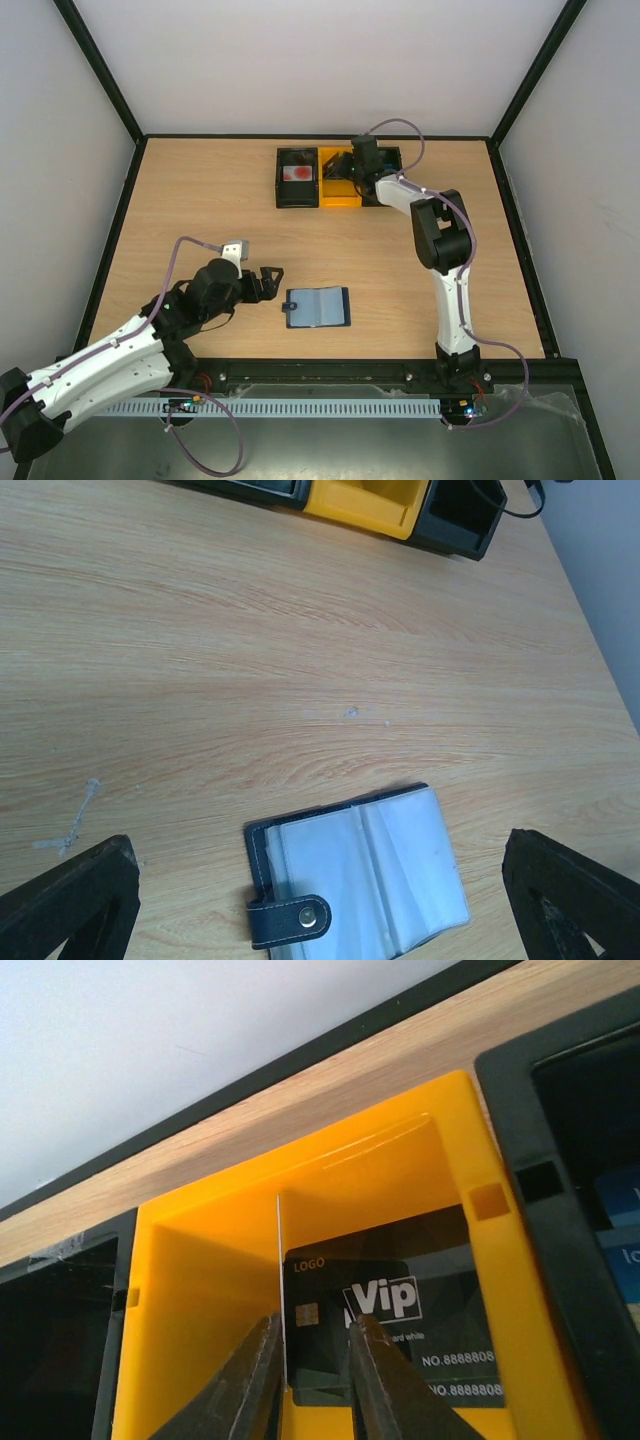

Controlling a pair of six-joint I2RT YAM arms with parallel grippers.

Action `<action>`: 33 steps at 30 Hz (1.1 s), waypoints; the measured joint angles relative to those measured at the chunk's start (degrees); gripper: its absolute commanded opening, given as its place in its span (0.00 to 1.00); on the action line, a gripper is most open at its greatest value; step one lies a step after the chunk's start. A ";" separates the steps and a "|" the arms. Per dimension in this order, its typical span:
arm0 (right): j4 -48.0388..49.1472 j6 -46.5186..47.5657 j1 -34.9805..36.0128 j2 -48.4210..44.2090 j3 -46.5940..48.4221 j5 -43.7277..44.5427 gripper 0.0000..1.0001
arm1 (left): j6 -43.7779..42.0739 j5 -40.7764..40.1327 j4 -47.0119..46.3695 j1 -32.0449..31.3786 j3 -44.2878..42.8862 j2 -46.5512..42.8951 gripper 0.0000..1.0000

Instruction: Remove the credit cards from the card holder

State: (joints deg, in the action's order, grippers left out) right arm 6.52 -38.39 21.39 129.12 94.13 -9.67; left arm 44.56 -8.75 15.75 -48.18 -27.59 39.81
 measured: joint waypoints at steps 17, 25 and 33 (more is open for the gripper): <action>-1.49 0.70 0.11 -3.82 -0.02 -5.51 0.02 | 2.40 1.90 -0.81 0.00 0.00 1.22 1.00; -2.56 1.11 0.72 -2.49 1.57 -4.55 0.02 | 2.40 2.34 -1.31 0.00 0.00 3.04 1.00; -8.17 3.80 0.81 -1.09 4.13 3.45 0.02 | 2.38 2.32 -1.31 0.11 0.00 3.48 1.00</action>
State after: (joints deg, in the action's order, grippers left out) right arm -1.65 -34.59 22.20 128.03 98.26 -6.22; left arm 46.94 -6.44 14.44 -48.07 -27.59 43.29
